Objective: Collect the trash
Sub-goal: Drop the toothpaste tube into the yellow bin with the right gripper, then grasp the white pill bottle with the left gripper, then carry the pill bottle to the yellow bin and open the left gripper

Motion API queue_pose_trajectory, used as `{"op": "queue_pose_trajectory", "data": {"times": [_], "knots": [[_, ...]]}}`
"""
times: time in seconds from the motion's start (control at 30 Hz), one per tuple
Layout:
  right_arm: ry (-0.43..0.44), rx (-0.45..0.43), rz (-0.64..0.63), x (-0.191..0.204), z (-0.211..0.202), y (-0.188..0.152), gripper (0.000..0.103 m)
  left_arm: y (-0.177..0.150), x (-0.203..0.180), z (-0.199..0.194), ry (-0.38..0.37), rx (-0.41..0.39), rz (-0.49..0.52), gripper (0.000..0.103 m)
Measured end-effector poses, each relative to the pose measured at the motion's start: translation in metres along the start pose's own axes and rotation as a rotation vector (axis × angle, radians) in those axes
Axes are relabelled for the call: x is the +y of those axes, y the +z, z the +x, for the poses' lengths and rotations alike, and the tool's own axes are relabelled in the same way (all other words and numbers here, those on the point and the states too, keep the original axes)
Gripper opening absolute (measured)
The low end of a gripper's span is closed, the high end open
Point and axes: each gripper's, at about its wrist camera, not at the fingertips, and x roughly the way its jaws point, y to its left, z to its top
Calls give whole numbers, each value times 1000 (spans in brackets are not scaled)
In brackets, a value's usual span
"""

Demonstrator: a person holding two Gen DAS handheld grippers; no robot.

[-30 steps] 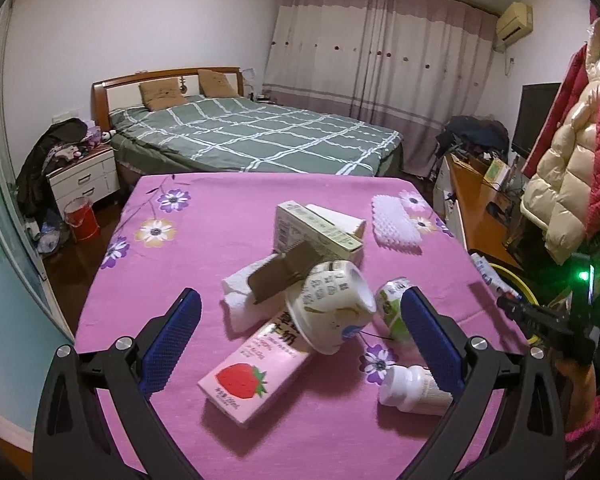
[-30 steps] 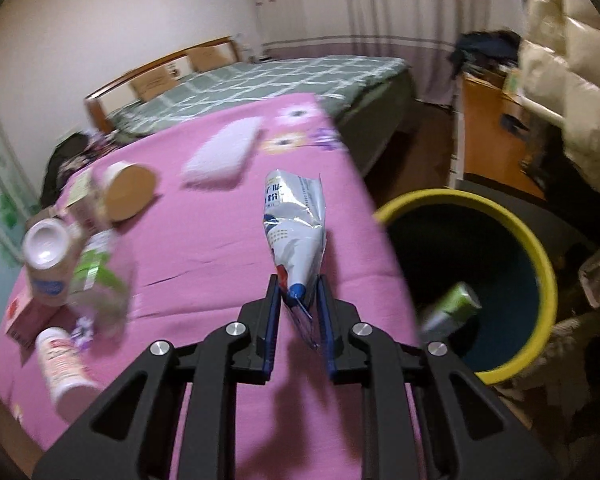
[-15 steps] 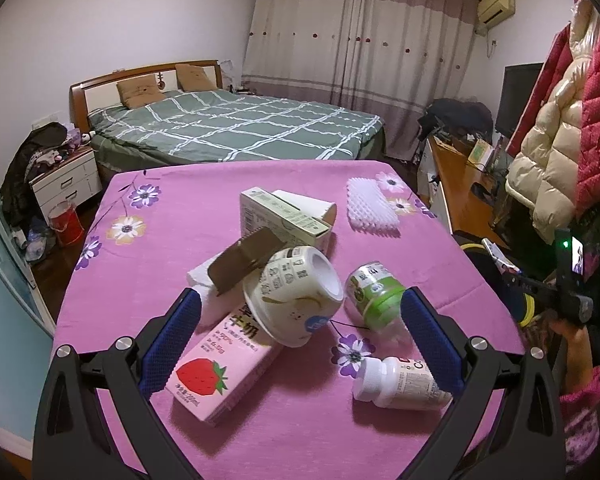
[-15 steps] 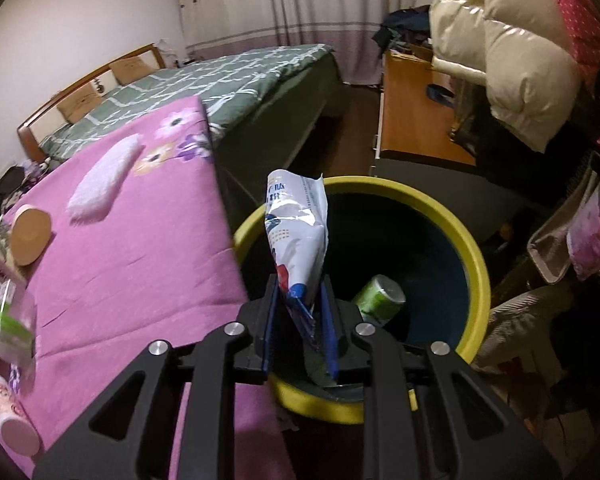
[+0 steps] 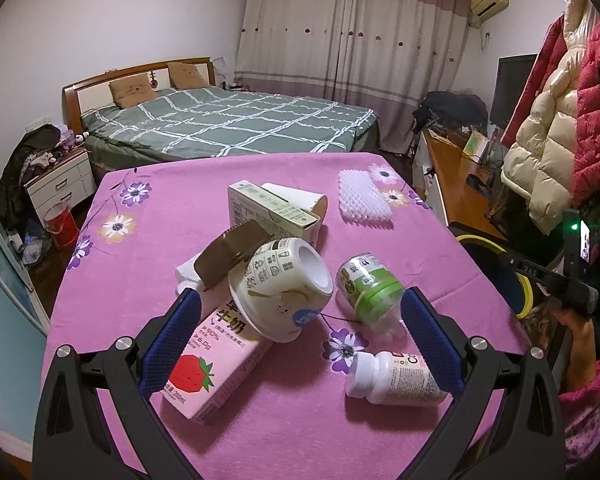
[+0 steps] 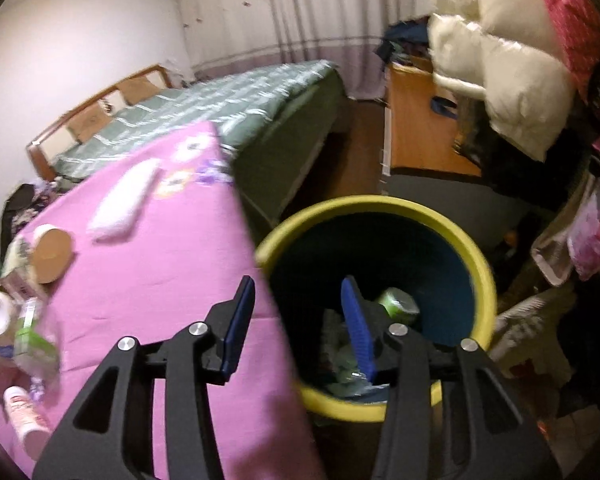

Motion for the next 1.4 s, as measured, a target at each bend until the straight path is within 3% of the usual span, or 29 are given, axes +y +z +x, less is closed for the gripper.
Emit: {"op": "queue_pose_trajectory", "data": {"times": [0.23,0.43,0.6,0.9,1.23,1.33,1.4], "knots": [[49,-46,-89,46,-3,-14,50,-14,-16,6,-62,48,46,98],[62,-26,-66,48,1,-13,50,-40,-47,17,-180,126,149,98],[60,-27,-71,49,1,-14,50,-53,-71,30,-216,173,220,98],[68,-21,-61,46,2,-15,50,-59,-78,52,-176,229,221,98],[73,-16,-57,44,3,-14,50,-59,-76,70,-208,262,223,98],[74,-16,-56,44,3,-15,50,-60,-76,72,-210,273,226,84],[73,-17,-56,44,3,-15,50,-60,-75,72,-213,275,219,84]]}}
